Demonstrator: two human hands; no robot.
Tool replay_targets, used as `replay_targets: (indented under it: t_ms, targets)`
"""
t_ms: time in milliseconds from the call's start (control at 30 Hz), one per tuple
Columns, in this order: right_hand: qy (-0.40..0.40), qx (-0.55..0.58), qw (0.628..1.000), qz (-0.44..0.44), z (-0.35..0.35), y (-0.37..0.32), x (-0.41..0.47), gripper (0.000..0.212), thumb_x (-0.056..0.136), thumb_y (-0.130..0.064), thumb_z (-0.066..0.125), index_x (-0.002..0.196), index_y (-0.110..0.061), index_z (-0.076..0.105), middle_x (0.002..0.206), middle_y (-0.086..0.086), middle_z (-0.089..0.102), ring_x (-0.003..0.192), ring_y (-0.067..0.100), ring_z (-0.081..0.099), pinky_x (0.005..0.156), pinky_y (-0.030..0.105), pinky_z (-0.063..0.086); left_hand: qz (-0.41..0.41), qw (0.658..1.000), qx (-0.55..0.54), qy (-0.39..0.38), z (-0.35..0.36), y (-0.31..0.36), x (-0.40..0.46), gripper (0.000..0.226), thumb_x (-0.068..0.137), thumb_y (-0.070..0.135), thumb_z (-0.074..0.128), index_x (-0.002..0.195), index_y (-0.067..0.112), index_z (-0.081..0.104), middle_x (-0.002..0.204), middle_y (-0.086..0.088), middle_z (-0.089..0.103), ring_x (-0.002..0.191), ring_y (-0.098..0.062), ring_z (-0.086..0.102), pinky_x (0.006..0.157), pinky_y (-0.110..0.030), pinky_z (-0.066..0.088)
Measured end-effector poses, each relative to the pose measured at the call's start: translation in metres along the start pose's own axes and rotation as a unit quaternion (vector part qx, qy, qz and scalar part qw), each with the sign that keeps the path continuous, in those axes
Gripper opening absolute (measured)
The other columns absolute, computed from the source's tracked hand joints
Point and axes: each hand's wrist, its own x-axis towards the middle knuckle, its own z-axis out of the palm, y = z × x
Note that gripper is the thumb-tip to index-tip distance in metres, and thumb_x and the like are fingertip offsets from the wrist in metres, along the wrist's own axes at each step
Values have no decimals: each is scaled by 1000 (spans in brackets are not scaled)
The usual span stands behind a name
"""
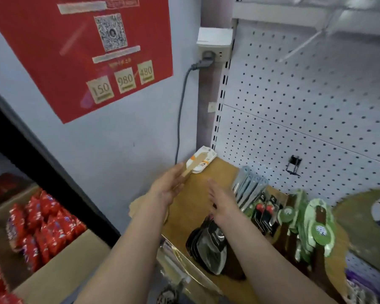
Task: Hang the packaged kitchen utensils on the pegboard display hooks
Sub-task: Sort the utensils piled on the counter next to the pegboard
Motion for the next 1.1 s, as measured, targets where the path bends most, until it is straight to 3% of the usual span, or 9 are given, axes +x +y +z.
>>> replay_targets:
  t_ms: [100,200,333,400,500,600,767,933,1100]
  targets:
    - [49,23,998,16,34,5,23,33,96,-37,68,119,-15,57,104,3,66,80,14,60,56,29,48,-29,998,24,-59,-9,24,36,9,98,23,64,92,16,65,87,2,76,84,-10,66,71,-23,58]
    - [90,43,995,22,60,18,53,32,91,-34,74,113,-14,61,102,5,66,84,18,61,63,32,49,-35,994,62,-77,-16,40,63,9,99,22,63,92,16,63,72,4,75,70,-9,70,55,-22,54]
    - [125,76,988,42,86,34,81,21,91,-28,76,100,-14,65,101,10,67,98,28,62,94,45,54,-25,982,148,-117,-17,47,96,14,101,17,59,89,13,66,64,3,72,55,-7,69,49,-21,53]
    - [138,95,985,47,95,39,93,21,93,-23,74,104,-7,66,90,9,66,85,25,63,77,36,56,-25,973,181,-144,-15,48,108,20,102,17,56,85,13,65,60,4,71,50,-5,66,44,-18,50]
    - [160,132,977,55,104,47,106,13,96,-17,70,96,-5,67,87,9,67,74,19,64,60,26,52,-44,966,196,-165,-15,46,126,24,104,25,55,88,15,70,76,1,77,64,-7,72,56,-18,54]
    - [183,121,974,53,113,55,117,19,93,-22,74,100,-5,71,91,12,74,80,23,70,67,29,56,-58,959,205,-188,-15,47,136,28,102,35,55,98,15,76,100,-6,78,93,-18,73,79,-29,56]
    - [218,114,968,49,129,62,134,16,85,-22,82,85,-8,73,82,13,74,78,30,69,81,44,62,-52,956,226,-182,-19,44,141,28,104,40,50,96,25,73,88,14,77,81,0,71,68,-22,48]
    - [249,76,965,40,135,70,150,25,71,-26,91,85,-16,74,81,10,77,81,34,74,81,52,62,-53,954,241,-168,-20,45,147,27,101,44,54,106,26,72,111,6,74,109,-12,65,91,-30,50]
    - [242,91,965,35,132,69,145,22,76,-20,88,91,-12,74,82,12,77,80,35,74,77,53,63,-50,953,234,-184,-21,43,150,29,102,45,53,109,25,72,112,4,75,106,-13,67,81,-29,50]
